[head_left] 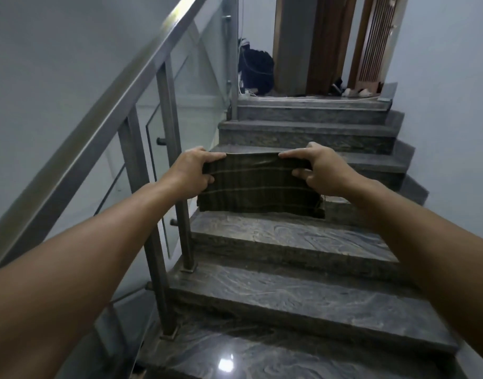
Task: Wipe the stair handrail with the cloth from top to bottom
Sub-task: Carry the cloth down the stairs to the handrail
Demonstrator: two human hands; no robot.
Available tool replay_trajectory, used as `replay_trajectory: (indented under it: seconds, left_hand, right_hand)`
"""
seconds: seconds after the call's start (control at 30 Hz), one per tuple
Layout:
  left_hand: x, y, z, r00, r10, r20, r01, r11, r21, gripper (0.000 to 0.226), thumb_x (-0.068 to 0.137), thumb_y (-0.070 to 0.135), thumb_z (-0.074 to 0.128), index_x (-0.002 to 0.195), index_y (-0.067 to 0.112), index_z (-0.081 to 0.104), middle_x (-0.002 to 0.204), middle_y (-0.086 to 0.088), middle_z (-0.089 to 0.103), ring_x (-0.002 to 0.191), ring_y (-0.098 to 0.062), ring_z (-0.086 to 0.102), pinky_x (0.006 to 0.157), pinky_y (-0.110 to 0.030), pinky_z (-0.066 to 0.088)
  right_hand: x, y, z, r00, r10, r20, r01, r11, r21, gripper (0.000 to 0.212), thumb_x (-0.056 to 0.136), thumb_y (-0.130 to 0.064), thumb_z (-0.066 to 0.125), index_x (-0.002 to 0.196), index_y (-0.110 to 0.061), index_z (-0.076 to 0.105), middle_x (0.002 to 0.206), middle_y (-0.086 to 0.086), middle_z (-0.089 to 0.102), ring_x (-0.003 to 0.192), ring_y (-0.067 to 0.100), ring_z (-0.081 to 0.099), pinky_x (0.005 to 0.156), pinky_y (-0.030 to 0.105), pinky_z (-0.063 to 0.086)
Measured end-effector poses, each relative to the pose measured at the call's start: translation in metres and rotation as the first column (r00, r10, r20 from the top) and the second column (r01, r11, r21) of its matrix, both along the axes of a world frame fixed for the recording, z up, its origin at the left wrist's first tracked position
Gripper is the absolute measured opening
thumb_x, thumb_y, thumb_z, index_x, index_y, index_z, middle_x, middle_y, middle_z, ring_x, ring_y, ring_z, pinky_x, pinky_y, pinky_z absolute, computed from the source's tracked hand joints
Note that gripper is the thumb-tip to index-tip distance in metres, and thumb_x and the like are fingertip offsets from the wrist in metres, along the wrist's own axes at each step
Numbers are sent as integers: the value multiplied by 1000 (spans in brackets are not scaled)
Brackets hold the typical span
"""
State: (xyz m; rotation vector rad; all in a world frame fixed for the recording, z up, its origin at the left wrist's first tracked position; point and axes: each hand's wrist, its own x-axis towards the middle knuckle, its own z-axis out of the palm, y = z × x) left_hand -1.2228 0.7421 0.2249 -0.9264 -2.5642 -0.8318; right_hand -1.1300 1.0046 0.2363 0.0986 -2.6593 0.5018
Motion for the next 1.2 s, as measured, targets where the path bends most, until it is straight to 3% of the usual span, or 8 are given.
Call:
replay_trajectory:
  seconds: [0.27, 0.57, 0.73, 0.9, 1.2]
  left_hand:
    - [-120, 73, 107, 999, -15, -34, 16, 1000, 7, 57, 85, -3, 62, 135, 21, 52, 111, 1, 49, 108, -20, 49, 97, -38, 47]
    - [-243, 145, 223, 997, 64, -38, -63, 998, 11, 55, 84, -4, 63, 132, 20, 55, 111, -5, 53, 105, -24, 52, 94, -38, 49]
    - [-308, 165, 285, 994, 102, -43, -101, 995, 22, 53, 85, -5, 62, 132, 17, 56, 110, -4, 52, 103, -20, 51, 94, -37, 49]
    - [-395, 177, 344, 988, 141, -57, -142, 990, -3, 54, 85, -4, 62, 132, 21, 56, 112, -5, 53, 109, -25, 53, 97, -43, 49]
    - [-527, 187, 464, 977, 197, -78, -195, 980, 42, 54, 85, -4, 60, 133, 22, 55, 106, 1, 49, 108, -22, 50, 100, -42, 48]
  right_hand:
    - [-122, 65, 108, 997, -69, -28, 69, 997, -21, 43, 90, -12, 58, 127, -34, 56, 106, -1, 47, 103, 22, 48, 96, 42, 45]
    - [-258, 138, 223, 999, -7, -41, 6, 1000, -23, 44, 89, -10, 59, 126, -34, 58, 109, -1, 49, 104, 21, 48, 95, 40, 45]
    - [-341, 158, 282, 998, 16, -64, -16, 1000, -4, 44, 89, -11, 58, 127, -34, 57, 105, -2, 47, 99, 20, 46, 87, 34, 42]
    - [-440, 175, 338, 998, 42, -52, -42, 999, 3, 43, 89, -12, 58, 126, -35, 58, 107, 3, 49, 102, 24, 49, 94, 42, 45]
    - [-594, 185, 452, 990, 67, -123, -68, 998, -1, 43, 91, -10, 54, 126, -33, 58, 94, -2, 45, 92, 22, 48, 83, 33, 42]
